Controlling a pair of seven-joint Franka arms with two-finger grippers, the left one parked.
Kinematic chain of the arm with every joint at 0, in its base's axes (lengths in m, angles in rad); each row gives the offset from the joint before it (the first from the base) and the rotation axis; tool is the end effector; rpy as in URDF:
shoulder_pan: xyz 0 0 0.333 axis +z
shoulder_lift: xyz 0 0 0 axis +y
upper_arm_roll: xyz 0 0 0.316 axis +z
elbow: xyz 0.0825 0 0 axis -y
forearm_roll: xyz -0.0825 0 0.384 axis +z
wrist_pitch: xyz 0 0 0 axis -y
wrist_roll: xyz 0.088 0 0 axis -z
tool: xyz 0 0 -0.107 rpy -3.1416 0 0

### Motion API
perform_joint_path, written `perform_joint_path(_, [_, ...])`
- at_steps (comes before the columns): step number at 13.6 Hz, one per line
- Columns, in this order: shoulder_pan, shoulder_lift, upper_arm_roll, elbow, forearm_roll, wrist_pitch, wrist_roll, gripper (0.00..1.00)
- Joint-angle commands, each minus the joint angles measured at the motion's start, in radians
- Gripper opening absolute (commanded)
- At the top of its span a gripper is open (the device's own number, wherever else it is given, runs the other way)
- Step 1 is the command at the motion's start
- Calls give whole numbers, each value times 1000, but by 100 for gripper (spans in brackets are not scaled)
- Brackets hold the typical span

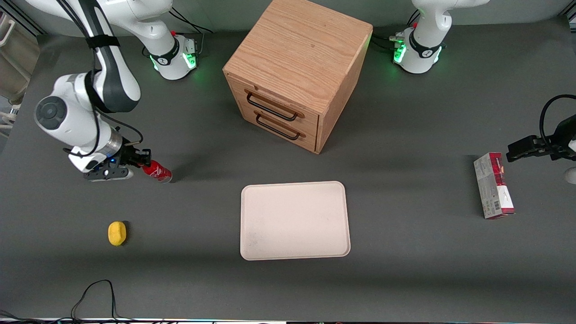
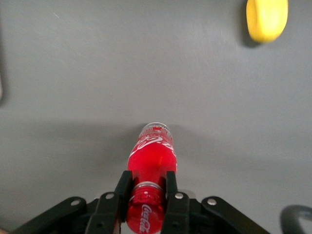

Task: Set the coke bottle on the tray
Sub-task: 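Close the right gripper around the bottle's body, then lift the bottle and carry it toward the white tray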

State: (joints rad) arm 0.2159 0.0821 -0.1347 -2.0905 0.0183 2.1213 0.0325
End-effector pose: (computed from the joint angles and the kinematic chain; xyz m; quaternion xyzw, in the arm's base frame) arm 0.5518 0.0465 0.3808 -0.9995 -0.0194 0.0253 0.0007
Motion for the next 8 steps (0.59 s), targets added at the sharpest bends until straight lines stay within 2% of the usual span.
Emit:
perform_joint_path(1, [7,140,29,385,34,-281,44,0])
perform_joint_path(5, [5,304,92,836,45,-553,69,0])
perform_joint_path(8, [5,427,179,1047,42,-575,122,0])
